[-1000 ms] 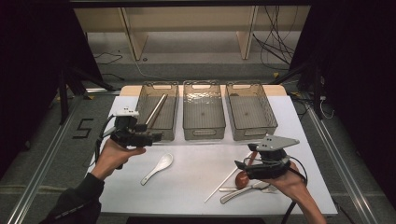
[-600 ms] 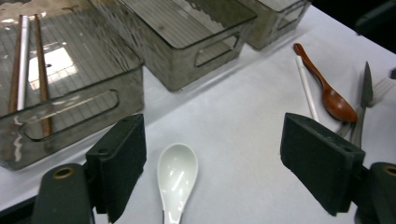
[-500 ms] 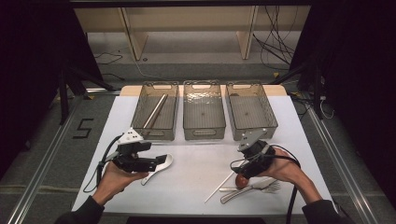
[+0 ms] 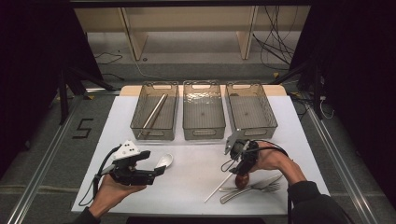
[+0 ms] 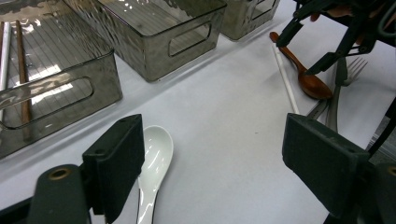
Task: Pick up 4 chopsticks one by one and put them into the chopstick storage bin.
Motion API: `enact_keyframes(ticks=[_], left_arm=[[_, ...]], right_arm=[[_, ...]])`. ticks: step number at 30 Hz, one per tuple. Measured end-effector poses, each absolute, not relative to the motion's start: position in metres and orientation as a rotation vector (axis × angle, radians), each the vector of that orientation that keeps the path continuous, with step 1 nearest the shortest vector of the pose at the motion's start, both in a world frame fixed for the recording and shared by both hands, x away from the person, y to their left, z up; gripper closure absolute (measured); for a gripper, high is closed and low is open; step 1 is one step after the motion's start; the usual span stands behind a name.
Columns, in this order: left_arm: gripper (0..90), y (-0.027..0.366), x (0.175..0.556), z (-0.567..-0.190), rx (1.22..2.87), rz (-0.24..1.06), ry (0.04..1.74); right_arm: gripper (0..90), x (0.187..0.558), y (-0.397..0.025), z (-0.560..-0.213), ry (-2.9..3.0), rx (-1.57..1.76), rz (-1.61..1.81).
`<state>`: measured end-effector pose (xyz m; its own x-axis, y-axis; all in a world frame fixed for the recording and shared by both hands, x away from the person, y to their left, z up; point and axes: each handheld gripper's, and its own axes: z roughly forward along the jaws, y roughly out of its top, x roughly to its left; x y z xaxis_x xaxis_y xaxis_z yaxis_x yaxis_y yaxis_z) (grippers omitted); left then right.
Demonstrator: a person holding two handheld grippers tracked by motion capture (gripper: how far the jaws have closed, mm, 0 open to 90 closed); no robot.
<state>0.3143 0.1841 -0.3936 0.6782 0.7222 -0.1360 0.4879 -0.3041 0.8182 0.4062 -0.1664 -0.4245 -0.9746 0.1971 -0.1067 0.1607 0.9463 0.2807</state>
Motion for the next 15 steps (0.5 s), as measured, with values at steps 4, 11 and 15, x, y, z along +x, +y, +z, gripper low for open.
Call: enact_keyframes(ticks=[4, 11, 15], left_arm=[[20.5, 0.185, 0.313, -0.394, 1.968, 0.324, 0.935], [20.2, 0.188, 0.311, -0.394, 1.961, 0.321, 0.94], [19.9, 0.187, 0.311, -0.395, 1.961, 0.321, 0.937]], right_arm=[[37.7, 0.412, -0.164, -0.431, 3.001, 0.242, 0.356], [40.8, 0.417, -0.163, -0.44, 3.025, 0.199, 0.283], [42.9, 0.417, -0.161, -0.443, 3.04, 0.158, 0.227]])
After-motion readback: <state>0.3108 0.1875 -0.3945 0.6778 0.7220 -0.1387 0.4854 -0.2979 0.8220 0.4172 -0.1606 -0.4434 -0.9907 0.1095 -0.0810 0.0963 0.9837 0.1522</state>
